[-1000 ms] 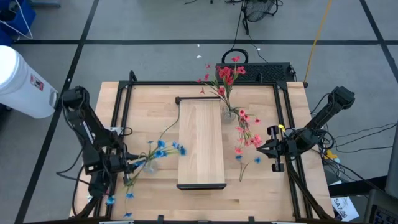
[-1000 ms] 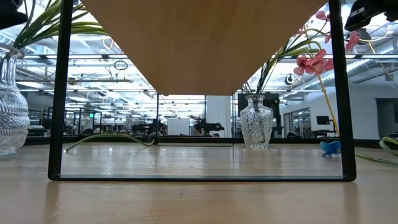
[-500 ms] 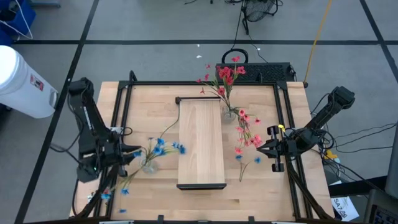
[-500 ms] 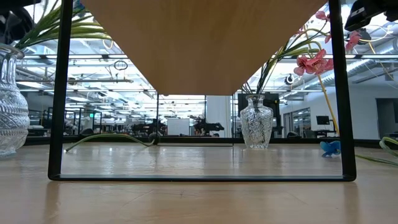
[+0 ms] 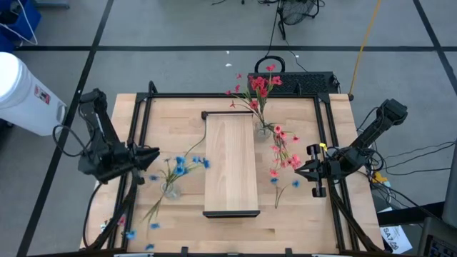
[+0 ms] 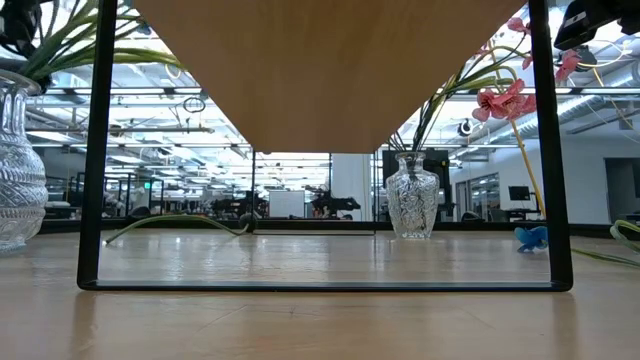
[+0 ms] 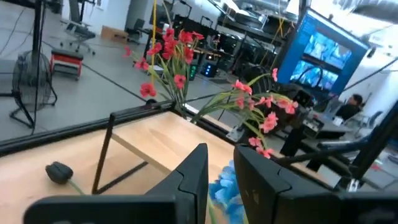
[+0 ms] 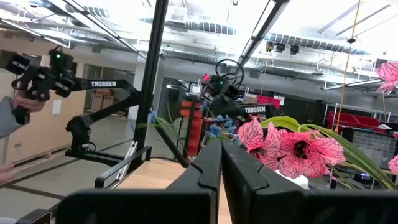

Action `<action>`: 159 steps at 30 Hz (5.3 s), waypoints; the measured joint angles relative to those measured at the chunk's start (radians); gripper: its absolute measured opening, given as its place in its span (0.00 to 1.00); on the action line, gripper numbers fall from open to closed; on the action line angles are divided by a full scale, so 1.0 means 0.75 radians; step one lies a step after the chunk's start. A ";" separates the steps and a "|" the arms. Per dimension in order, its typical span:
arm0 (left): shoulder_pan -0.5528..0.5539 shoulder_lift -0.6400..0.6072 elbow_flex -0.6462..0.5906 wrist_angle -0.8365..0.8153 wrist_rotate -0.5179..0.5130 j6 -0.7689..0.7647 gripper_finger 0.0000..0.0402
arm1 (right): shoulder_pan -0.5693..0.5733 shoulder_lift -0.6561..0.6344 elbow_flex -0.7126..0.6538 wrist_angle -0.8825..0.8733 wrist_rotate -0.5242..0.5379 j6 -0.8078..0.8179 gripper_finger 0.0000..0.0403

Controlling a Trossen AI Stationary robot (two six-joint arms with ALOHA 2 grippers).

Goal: Pick and place flowers into a vace then onto a shelf
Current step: Put the black flower into the left transparent vase

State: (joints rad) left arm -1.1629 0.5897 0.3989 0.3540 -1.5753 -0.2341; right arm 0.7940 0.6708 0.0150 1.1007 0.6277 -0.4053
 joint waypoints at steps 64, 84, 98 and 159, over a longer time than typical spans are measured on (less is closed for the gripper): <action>1.234 0.412 0.903 0.213 0.009 1.397 0.20 | 0.000 0.000 0.000 0.000 0.000 0.000 0.02; 1.896 0.512 0.975 -0.876 1.047 0.328 0.02 | 0.000 0.000 0.000 -0.001 0.000 -0.001 0.02; 2.456 0.974 1.203 -1.699 2.296 -0.040 0.06 | -0.001 0.000 0.000 -0.003 0.000 0.000 0.02; 2.067 1.369 0.787 -1.512 2.201 -0.146 0.58 | 0.000 0.000 0.000 -0.019 0.000 -0.001 0.02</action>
State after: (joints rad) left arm 0.3872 1.6165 0.9895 -0.7803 0.0754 -0.3433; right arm 0.7938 0.6708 0.0151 1.0865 0.6277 -0.4057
